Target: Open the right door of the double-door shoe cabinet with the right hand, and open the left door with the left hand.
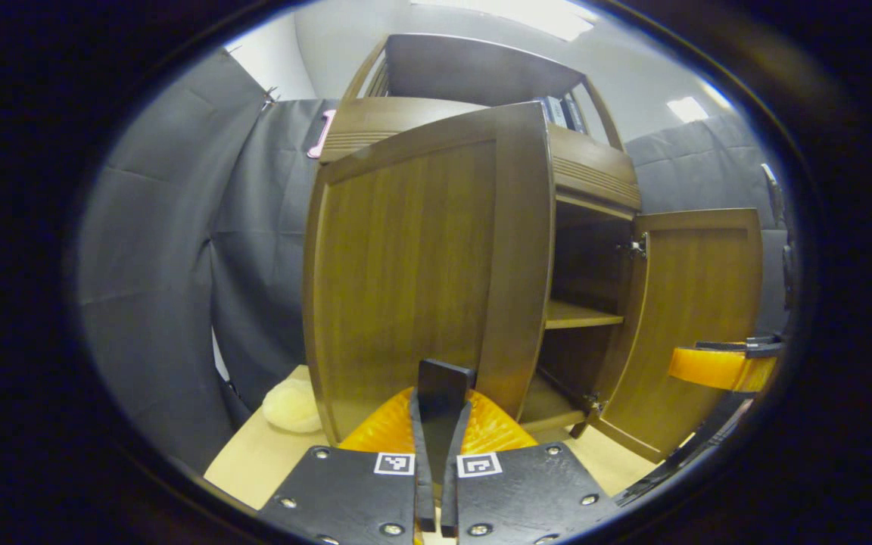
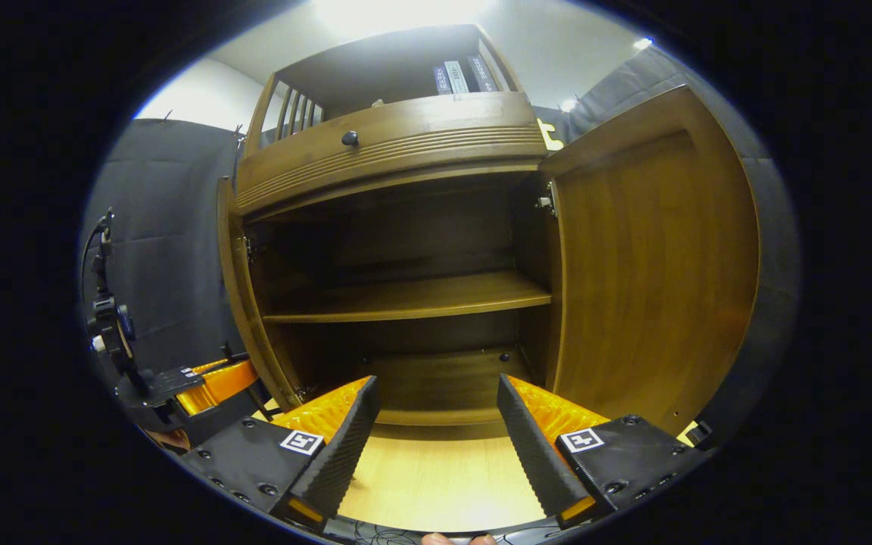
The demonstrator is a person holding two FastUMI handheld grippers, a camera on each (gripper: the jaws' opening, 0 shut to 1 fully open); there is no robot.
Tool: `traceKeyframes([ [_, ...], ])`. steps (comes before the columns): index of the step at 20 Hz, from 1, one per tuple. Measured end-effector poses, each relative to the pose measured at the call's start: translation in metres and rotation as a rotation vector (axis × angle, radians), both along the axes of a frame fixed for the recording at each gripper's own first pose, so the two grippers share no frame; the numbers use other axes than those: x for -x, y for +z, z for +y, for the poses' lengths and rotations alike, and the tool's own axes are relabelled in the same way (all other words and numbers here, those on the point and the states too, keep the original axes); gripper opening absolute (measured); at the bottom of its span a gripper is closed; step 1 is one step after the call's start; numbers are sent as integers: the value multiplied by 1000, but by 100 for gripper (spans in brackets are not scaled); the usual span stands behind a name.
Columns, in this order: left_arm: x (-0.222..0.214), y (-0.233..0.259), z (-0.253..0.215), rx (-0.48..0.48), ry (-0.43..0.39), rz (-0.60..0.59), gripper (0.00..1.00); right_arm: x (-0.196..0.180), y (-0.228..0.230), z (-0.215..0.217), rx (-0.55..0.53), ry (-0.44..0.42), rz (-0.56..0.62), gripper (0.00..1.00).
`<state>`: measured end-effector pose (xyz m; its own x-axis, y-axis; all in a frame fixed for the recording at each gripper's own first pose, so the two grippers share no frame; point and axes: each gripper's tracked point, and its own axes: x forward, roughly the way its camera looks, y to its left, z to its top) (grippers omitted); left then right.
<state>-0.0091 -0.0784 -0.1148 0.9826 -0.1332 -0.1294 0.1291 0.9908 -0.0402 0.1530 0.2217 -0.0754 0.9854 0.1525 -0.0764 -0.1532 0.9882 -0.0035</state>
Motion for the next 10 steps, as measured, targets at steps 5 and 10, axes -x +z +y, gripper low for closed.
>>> traceKeyframes([
  [5,19,1,30,-4,15,-5,5,2,0,-3,-14,-24,1,92],
  [10,38,-1,67,-15,34,-8,5,1,2,-1,-15,-29,-9,92],
])
